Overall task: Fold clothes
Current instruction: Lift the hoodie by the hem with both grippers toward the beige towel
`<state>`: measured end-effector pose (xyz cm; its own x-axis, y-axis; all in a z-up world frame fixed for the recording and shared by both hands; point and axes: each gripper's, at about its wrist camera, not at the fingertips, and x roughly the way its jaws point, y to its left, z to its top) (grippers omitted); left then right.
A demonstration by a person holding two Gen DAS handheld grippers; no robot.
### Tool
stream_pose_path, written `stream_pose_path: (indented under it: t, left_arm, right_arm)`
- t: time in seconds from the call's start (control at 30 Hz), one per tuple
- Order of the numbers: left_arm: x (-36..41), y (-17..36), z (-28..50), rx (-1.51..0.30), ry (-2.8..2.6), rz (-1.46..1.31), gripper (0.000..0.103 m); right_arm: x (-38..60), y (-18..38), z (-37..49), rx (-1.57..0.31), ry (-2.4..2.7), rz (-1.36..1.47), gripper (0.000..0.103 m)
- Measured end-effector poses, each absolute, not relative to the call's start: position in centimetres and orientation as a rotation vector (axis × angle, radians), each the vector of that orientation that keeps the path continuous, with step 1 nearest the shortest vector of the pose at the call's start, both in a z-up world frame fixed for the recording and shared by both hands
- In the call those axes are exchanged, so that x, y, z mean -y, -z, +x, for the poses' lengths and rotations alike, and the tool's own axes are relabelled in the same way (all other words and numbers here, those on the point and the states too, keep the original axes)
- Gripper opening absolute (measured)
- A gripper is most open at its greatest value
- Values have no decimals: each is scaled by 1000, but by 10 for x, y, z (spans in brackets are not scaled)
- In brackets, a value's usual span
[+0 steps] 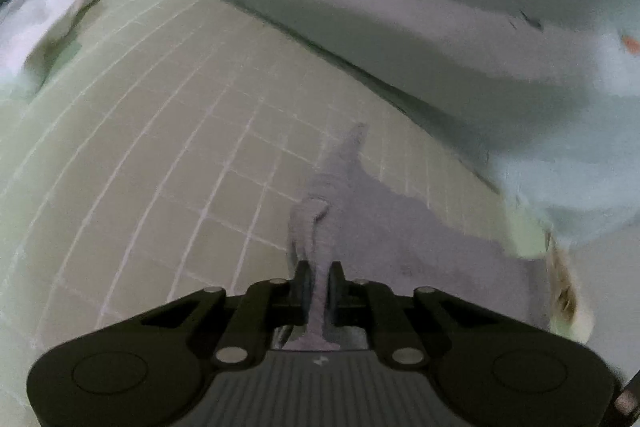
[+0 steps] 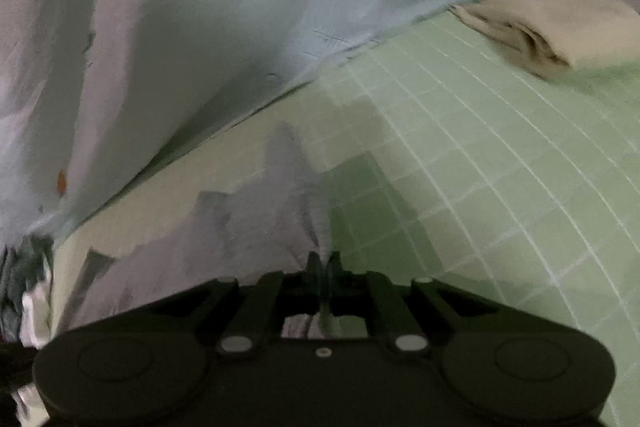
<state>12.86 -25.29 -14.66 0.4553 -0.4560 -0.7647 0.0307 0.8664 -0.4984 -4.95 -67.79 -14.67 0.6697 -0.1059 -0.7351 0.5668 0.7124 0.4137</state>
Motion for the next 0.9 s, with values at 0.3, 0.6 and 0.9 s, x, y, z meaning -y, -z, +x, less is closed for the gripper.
stream_pose_path:
  t: [0.3, 0.6, 0.9]
  left_arm:
    - [249, 161, 128, -1103, 337, -435, 82]
    - [282, 187, 146, -1189, 460, -366, 97]
    - [334, 182, 129, -1133, 558, -134, 85]
  right_arm:
    - [662, 142, -43, -735, 351, 579, 93]
    - [652, 176, -16, -815, 248, 661, 103]
    - [611, 177, 11, -828, 150, 693, 77]
